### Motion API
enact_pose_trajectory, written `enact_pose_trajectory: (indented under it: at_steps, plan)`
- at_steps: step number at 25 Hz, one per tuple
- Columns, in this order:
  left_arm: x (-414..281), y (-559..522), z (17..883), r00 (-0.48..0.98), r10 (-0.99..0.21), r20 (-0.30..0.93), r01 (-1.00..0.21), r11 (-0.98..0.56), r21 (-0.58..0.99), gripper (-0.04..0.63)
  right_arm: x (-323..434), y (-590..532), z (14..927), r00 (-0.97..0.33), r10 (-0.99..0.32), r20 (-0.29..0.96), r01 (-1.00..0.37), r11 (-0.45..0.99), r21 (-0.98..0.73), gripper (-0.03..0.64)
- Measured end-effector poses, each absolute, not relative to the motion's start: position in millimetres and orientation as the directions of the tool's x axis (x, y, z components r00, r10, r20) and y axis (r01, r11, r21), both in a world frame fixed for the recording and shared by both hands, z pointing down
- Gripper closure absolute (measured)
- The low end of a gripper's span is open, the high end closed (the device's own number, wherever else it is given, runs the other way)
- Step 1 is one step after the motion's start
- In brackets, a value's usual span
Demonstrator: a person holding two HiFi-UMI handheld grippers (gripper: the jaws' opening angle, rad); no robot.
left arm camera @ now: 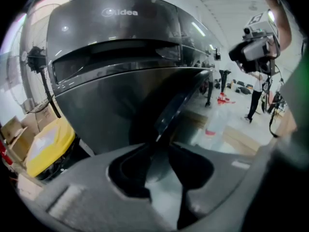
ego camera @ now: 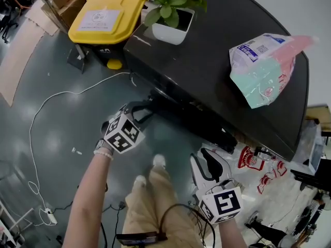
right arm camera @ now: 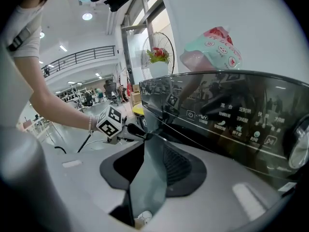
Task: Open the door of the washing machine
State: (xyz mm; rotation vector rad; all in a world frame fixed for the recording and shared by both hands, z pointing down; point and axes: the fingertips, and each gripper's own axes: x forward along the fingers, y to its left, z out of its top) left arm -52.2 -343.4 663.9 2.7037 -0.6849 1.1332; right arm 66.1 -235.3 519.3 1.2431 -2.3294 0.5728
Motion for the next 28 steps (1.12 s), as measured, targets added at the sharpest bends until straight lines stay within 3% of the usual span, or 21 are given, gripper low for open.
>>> enact_pose_trajectory:
  at_steps: [28]
  plan:
    - [-71.0,-300.3,664.9,0.619,-0.356,0.700,-0.523,-0.852,0.030,0.486,44.4,-208.4,532.5,-0.492,-0.656,0.572,-0.853,0.495,-0.166,0.506]
